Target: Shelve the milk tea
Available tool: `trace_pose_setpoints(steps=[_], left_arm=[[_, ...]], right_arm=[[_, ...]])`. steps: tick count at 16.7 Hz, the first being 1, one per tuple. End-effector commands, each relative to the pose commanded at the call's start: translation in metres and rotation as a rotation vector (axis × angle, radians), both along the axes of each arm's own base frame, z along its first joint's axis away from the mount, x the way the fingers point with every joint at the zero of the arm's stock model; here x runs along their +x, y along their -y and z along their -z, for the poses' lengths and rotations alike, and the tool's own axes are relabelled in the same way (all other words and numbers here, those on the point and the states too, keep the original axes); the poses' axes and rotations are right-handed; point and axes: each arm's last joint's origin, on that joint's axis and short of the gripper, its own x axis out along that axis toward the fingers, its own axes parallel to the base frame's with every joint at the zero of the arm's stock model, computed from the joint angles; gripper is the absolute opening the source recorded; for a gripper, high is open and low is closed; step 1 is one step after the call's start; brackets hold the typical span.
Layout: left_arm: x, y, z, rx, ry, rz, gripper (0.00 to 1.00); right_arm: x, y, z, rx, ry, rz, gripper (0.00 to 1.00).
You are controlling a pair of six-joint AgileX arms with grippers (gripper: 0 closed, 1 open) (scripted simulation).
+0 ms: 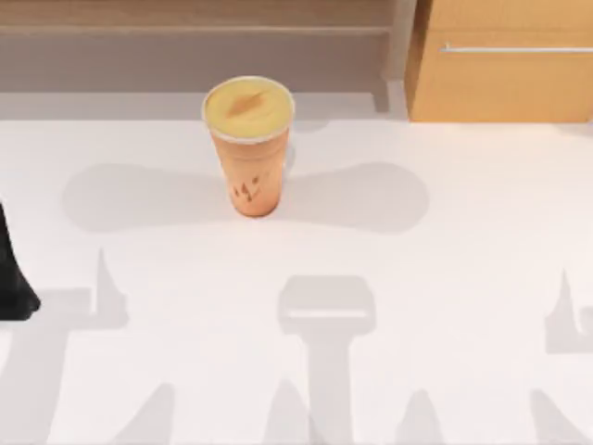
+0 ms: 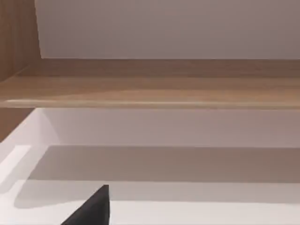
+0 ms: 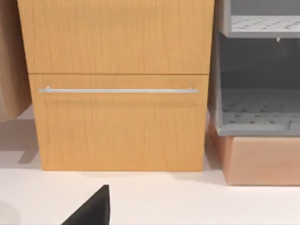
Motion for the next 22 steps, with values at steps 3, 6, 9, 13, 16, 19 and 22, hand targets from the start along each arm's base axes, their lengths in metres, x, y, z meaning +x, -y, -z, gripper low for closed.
trace_pose_setpoints(steps=[3, 6, 9, 13, 16, 19, 22], left_arm=[[0.02, 0.012, -0.016, -0.006, 0.007, 0.005, 1.0], [0.05, 0.034, -0.025, -0.013, -0.002, 0.015, 1.0], [0.084, 0.069, -0.018, -0.015, -0.02, 0.025, 1.0], [0.117, 0.126, 0.018, -0.01, -0.044, 0.034, 1.0], [0.126, 0.165, 0.057, -0.004, -0.054, 0.036, 1.0], [0.124, 0.193, 0.094, -0.003, -0.054, 0.035, 1.0], [0.12, 0.208, 0.118, -0.009, -0.045, 0.032, 1.0]], right_arm=[[0.0, 0.0, 0.0, 0.0, 0.0, 0.0, 1.0], [0.0, 0.0, 0.0, 0.0, 0.0, 0.0, 1.0], [0.0, 0.0, 0.0, 0.0, 0.0, 0.0, 1.0], [0.0, 0.0, 0.0, 0.0, 0.0, 0.0, 1.0], [0.0, 0.0, 0.0, 0.0, 0.0, 0.0, 1.0], [0.0, 0.0, 0.0, 0.0, 0.0, 0.0, 1.0], [0.0, 0.0, 0.0, 0.0, 0.0, 0.0, 1.0]])
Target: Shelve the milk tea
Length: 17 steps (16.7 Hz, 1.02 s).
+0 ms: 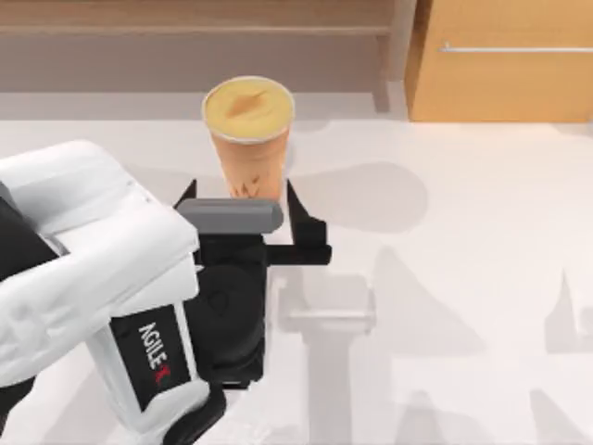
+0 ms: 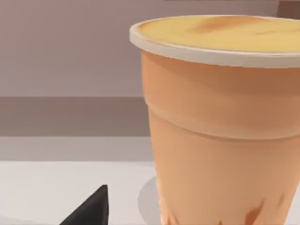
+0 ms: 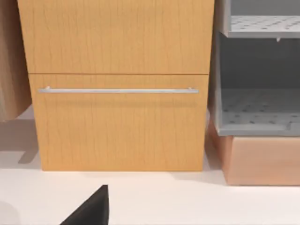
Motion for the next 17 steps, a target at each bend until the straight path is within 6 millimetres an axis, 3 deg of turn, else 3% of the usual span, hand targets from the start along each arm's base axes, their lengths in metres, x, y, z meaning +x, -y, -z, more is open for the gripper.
trace_pose_setpoints(steps=[9, 17], left_arm=[[0.003, 0.004, 0.007, -0.002, 0.002, -0.002, 1.0], [0.075, 0.007, 0.007, -0.004, 0.005, -0.001, 1.0]], right_arm=[[0.0, 0.0, 0.0, 0.0, 0.0, 0.0, 1.0], [0.0, 0.0, 0.0, 0.0, 0.0, 0.0, 1.0]])
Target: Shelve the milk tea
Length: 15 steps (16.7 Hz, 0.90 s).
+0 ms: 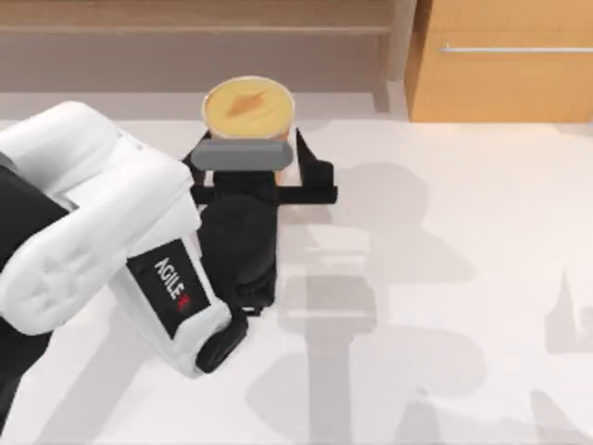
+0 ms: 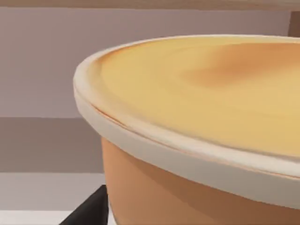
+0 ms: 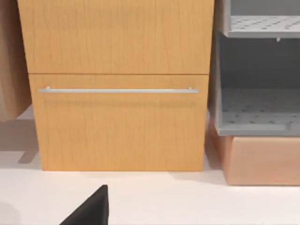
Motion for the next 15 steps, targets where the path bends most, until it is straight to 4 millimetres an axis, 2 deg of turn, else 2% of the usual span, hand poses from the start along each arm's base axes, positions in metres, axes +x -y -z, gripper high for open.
trace_pose_setpoints(steps=[4, 15], left_arm=[[0.0034, -0.0006, 0.0, 0.001, -0.001, 0.0, 1.0], [0.0034, -0.0006, 0.0, 0.001, -0.001, 0.0, 0.17]], right_arm=[[0.0, 0.0, 0.0, 0.0, 0.0, 0.0, 1.0], [0.0, 0.0, 0.0, 0.0, 0.0, 0.0, 1.0]])
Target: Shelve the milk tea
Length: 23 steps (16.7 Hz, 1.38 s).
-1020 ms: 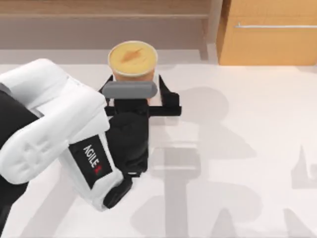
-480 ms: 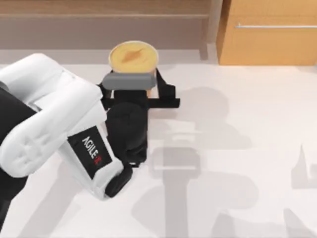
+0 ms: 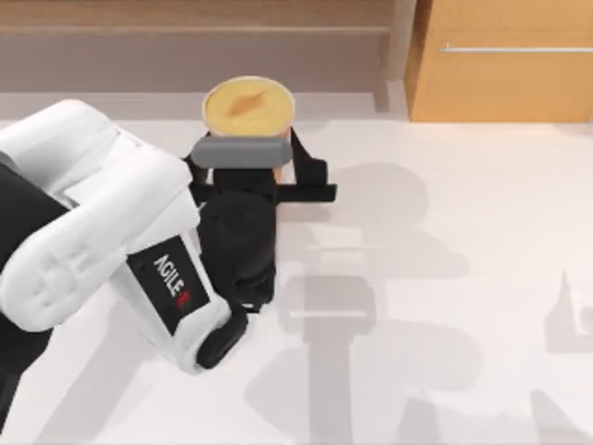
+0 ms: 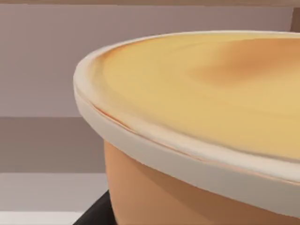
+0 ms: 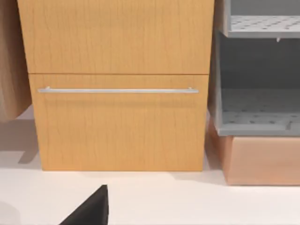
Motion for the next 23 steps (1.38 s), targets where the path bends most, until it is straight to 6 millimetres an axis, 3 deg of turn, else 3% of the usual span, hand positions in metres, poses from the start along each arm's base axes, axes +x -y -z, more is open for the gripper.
trace_pose_setpoints(steps=[2, 3, 20, 23], left_arm=[[0.0, 0.0, 0.0, 0.0, 0.0, 0.0, 0.02], [0.0, 0.0, 0.0, 0.0, 0.0, 0.0, 0.0], [0.0, 0.001, -0.01, 0.002, 0.001, 0.002, 0.0], [0.007, 0.007, -0.033, -0.05, 0.065, 0.013, 0.0]], right_arm=[[0.0, 0.0, 0.0, 0.0, 0.0, 0.0, 1.0], [0.0, 0.0, 0.0, 0.0, 0.0, 0.0, 1.0], [0.0, 0.0, 0.0, 0.0, 0.0, 0.0, 1.0], [0.0, 0.0, 0.0, 0.0, 0.0, 0.0, 1.0]])
